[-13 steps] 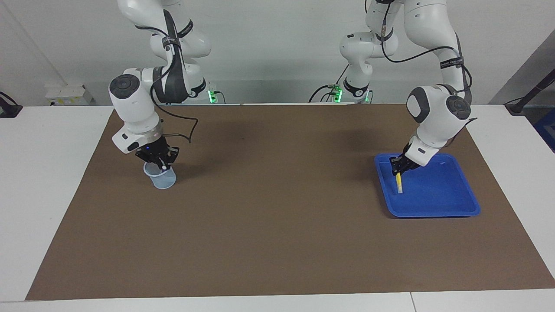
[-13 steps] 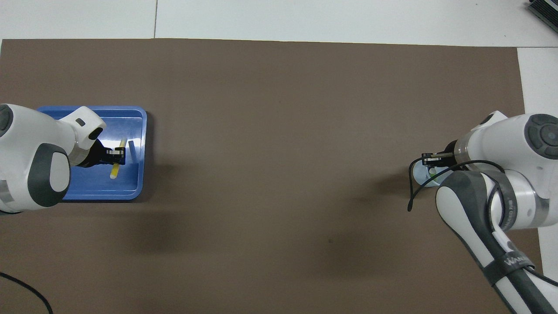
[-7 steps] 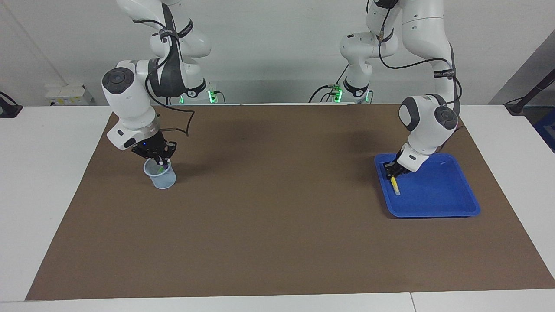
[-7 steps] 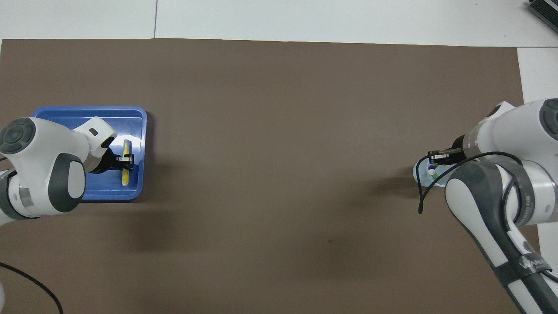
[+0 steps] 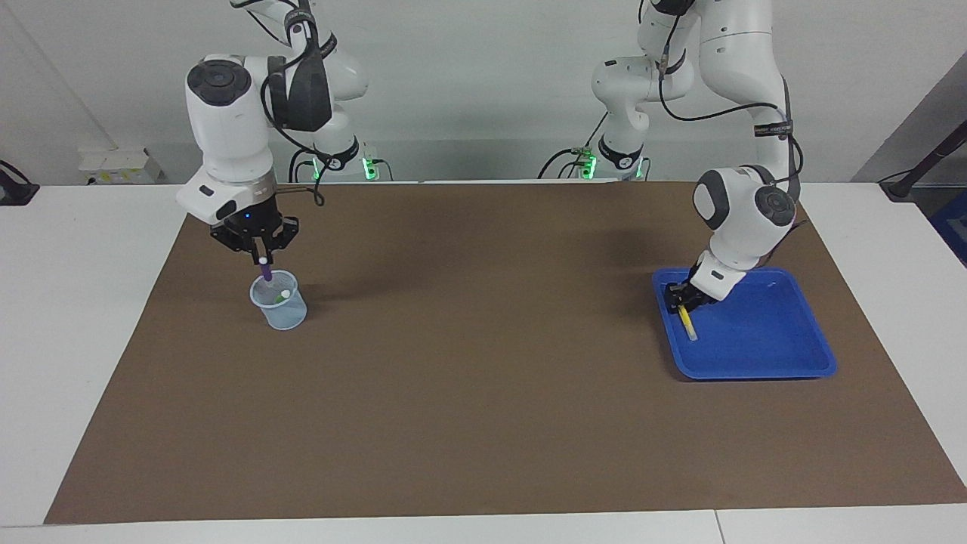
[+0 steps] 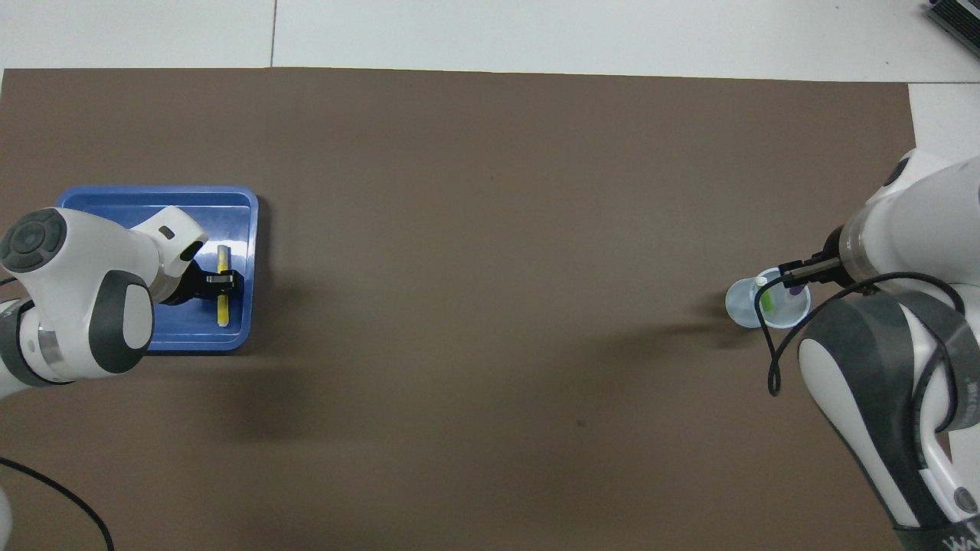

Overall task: Right arm passes pens to left for tray arrangement
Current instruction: 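Grasp the purple pen in the cup with the right gripper and lift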

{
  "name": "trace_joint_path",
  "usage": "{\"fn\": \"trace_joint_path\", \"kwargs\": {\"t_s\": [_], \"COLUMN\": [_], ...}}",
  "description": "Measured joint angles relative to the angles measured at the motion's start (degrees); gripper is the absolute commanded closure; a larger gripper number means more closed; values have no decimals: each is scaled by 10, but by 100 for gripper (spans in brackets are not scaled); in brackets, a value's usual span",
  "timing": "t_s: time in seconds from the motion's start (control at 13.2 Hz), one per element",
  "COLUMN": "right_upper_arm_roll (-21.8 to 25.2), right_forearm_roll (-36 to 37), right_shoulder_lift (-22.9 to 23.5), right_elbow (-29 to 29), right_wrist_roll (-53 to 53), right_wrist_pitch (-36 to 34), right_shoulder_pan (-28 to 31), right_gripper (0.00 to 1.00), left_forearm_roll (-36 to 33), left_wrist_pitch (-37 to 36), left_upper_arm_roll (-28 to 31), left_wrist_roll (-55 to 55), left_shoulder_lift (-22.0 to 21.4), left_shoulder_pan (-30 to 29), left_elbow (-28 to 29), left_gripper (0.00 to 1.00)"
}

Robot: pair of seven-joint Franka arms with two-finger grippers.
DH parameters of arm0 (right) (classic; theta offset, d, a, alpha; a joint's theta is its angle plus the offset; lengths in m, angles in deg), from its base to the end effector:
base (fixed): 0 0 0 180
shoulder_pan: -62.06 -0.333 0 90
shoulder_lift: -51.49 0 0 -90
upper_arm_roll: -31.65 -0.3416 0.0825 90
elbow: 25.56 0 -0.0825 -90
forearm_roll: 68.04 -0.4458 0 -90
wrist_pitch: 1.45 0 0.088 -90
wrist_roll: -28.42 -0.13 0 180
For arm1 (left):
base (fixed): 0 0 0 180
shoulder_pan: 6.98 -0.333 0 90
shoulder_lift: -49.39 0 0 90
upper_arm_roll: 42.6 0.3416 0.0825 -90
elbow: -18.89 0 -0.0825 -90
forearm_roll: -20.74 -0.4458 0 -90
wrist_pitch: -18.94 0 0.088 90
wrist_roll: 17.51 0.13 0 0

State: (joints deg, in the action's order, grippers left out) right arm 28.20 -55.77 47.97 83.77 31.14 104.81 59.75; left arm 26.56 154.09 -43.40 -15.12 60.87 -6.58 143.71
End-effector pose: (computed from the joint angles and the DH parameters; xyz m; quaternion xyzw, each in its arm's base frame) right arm 0.6015 0.0399 0.5098 0.9892 0.1029 0.0066 0.1044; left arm 0.6018 -0.0156 0.2544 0.9993 0.0052 -0.0097 0.0369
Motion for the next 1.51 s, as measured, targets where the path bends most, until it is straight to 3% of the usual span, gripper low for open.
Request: {"fn": "trace_joint_path", "kwargs": {"t_s": [0.08,0.3,0.53,0.68,0.98,1.21,1.51], "right_upper_arm_roll": [-8,-40,-67,-77,-106,-111,-113], "right_forearm_roll": [0,0,-13,-66,-167,-232,-308], "right_shoulder_lift": [-2,-7,-9,-9,-7,-1,6], "right_elbow": [-16,-59,-87,-94,-94,-94,-84], "right_wrist_roll": [0,0,-5,-34,-126,-207,-313], "right_wrist_pitch": [-17,-56,-68,-59,3,62,169], "right_shoulder_pan": [-1,-2,-3,-3,-4,-16,-61], "right_gripper": [100,100,100,100,100,100,100], "left_forearm_roll": [-1,-4,-6,-6,-5,5,94], "left_wrist_pitch": [2,-3,-96,-154,-202,-274,-304], "left_upper_arm_roll": [1,5,3,-2,-4,-16,-34], "left_wrist_roll": [0,0,0,-3,-21,-78,-177], "left_shoulder_lift": [2,5,13,14,13,8,-17], "left_shoulder_pan": [0,-1,-1,-1,-1,1,1], "left_elbow": [0,-5,-69,-117,-146,-203,-232], "left_gripper": [0,0,0,0,0,0,0]}}
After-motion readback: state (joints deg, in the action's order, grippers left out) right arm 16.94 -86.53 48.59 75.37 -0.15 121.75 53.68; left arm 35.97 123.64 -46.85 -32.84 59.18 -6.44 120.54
